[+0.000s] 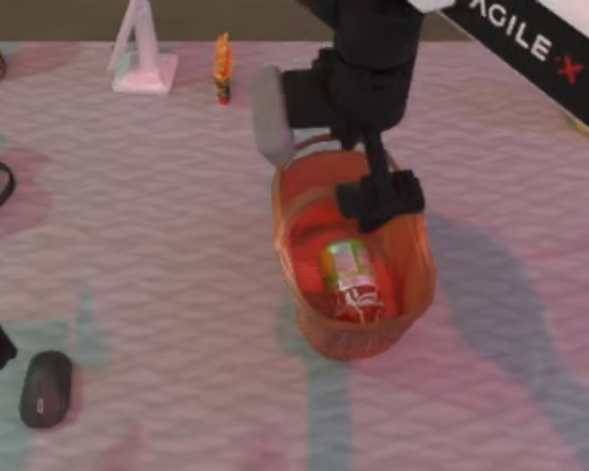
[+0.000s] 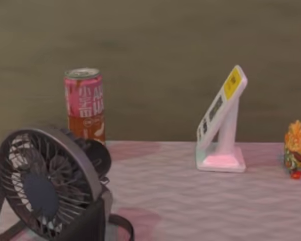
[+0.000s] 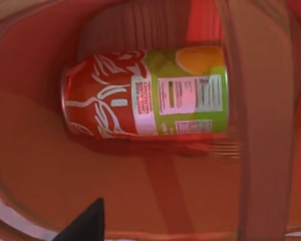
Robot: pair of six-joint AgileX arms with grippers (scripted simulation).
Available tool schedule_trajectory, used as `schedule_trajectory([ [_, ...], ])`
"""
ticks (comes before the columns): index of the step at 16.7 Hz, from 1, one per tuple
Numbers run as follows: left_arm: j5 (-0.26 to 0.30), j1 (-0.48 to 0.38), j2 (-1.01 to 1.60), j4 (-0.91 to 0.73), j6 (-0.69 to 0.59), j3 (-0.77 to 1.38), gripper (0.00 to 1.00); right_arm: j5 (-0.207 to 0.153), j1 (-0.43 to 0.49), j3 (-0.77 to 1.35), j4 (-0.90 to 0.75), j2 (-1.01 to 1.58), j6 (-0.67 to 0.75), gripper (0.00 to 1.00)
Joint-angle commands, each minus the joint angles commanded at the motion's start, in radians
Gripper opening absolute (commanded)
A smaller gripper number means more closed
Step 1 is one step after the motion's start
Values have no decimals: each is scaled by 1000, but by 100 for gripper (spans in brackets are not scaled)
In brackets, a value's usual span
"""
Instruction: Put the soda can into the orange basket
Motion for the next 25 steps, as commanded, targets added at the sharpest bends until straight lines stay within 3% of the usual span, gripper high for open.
schedule_trajectory([
  [8, -19, 3, -28, -16, 4, -23, 100, -1, 5, 22, -18, 29, -13, 100],
  [18, -19, 3, -28, -16, 4, -23, 100, -2, 10, -127, 91, -11, -13, 100],
  [25, -19, 3, -28, -16, 4, -23, 100, -2, 10, -127, 91, -11, -13, 47],
])
